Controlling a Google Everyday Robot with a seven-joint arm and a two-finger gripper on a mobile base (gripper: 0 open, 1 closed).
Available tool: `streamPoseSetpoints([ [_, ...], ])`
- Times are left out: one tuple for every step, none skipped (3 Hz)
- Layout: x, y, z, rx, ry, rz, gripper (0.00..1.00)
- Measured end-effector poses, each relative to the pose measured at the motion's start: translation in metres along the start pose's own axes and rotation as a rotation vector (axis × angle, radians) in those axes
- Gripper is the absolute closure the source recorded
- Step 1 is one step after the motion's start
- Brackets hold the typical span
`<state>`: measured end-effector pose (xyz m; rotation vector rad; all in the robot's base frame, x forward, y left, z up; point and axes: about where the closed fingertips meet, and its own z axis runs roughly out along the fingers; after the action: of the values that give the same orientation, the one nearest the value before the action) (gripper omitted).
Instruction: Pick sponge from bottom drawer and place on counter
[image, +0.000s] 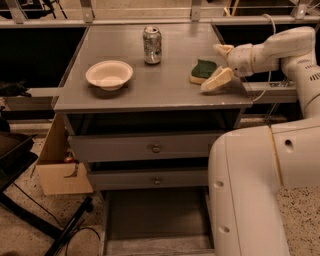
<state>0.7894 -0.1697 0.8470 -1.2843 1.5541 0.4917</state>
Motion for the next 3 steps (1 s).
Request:
streamPoseSetpoints([
  [-0.027, -0.001, -0.009, 0.018, -0.003, -0.044, 0.0],
  [-0.068, -0.006, -0.021, 0.087, 0.025, -0.108, 0.0],
  [-0.129, -0.009, -0.018, 0.206, 0.08, -0.243, 0.0],
])
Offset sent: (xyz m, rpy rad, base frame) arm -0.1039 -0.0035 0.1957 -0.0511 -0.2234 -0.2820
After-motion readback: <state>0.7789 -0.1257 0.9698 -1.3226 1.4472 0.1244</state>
